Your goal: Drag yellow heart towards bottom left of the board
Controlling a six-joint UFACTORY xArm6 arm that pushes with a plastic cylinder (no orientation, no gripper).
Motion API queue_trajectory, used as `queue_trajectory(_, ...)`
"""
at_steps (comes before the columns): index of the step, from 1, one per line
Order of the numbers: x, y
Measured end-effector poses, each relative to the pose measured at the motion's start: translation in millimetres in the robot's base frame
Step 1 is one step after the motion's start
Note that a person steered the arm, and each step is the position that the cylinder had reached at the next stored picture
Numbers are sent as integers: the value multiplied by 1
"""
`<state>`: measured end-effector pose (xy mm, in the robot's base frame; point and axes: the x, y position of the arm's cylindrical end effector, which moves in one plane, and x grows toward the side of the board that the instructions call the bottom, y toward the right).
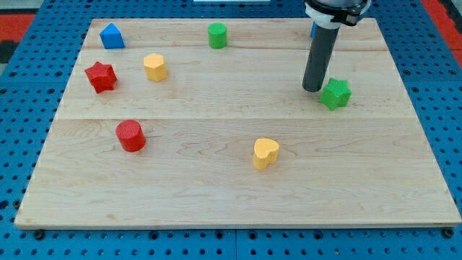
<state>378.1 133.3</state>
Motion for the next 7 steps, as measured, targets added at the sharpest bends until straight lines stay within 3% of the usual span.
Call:
queue_trajectory(1,12,-10)
queue_trajectory(4,109,-100)
queue_trajectory(7,118,-111)
